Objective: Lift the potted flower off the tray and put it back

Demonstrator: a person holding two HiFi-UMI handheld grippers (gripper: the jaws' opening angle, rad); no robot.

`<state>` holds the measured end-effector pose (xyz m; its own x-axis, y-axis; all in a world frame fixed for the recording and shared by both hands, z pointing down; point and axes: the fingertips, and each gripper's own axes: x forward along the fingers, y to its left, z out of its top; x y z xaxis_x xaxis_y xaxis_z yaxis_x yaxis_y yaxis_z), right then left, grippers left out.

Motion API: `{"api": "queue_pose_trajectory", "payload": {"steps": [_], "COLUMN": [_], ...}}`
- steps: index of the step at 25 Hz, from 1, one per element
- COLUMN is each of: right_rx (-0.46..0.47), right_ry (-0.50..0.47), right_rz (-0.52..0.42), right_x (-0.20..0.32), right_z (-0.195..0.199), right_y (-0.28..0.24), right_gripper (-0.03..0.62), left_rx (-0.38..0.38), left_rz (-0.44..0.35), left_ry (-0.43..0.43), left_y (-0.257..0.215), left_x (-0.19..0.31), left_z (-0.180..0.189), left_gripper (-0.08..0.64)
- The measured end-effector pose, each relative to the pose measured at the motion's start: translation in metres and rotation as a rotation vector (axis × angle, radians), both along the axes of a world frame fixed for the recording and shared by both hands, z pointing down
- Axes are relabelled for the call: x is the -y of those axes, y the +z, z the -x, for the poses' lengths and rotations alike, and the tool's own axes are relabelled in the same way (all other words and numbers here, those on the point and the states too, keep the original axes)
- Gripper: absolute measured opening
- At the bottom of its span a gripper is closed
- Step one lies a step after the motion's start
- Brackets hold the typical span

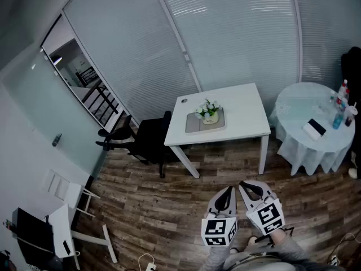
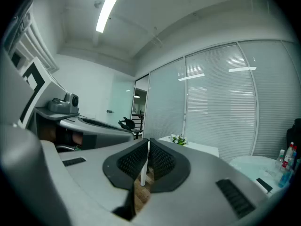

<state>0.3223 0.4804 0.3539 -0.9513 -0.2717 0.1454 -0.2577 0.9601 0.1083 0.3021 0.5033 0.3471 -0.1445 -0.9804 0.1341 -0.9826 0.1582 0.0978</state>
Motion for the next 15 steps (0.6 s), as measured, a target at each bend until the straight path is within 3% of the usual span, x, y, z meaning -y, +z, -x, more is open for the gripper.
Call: {"api": "queue_pose_trajectory", "payload": {"steps": [8,15], "right_rx": [0.011,0.009], "right_ry": [-0.052,-0.070], "right_rz": [0.014,0.039], "right_x": [0.014,0.021], "right_z": [-0.007,0.012], "right_y": [0.014,0.012], "right_gripper": [0.029,0.029], "left_rx": [-0.040,-0.049], "left_rz": [-0.014,0.004], "left_ry": [-0.034,-0.077], "left_y": [0.008,0.014], "left_x": [0.006,0.007], "left_z": [-0.003,0.023], "left_gripper": [0.011,0.011]}}
